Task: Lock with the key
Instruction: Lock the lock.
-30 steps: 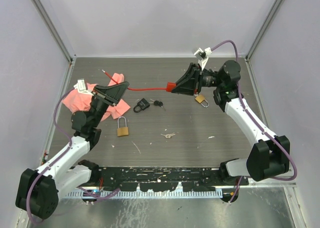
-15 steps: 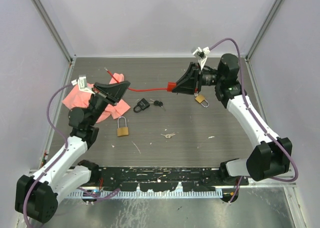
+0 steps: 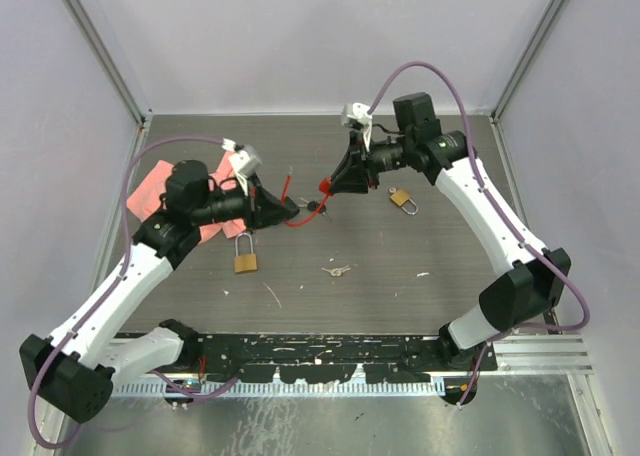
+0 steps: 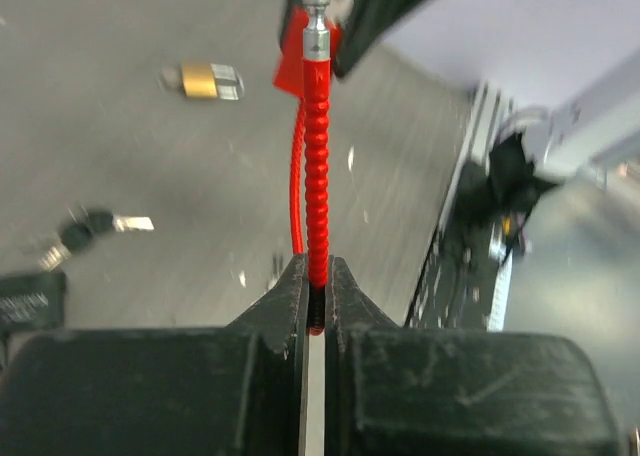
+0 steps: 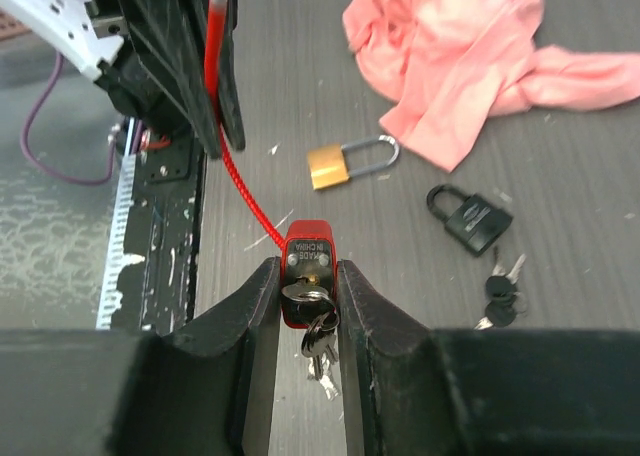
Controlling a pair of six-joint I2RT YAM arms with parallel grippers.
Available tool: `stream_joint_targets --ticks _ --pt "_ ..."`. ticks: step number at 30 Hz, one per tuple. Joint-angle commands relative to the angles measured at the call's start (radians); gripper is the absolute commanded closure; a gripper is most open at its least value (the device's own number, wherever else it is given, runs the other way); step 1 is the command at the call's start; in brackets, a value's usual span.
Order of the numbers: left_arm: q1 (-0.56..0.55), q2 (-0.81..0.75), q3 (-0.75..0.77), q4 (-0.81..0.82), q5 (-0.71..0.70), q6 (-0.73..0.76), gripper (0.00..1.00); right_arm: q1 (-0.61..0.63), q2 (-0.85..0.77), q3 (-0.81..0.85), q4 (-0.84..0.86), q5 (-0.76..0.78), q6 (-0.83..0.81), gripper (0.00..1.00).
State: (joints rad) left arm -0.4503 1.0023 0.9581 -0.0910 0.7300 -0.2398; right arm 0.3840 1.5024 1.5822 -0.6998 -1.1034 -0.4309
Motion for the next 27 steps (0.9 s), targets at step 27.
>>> stream_joint_targets --ticks 27 --pt "-0.041 0.150 -0.088 0.115 0.294 -0.187 1.00 -0.075 -0.015 -0.480 1.074 -0.311 0.868 0.99"
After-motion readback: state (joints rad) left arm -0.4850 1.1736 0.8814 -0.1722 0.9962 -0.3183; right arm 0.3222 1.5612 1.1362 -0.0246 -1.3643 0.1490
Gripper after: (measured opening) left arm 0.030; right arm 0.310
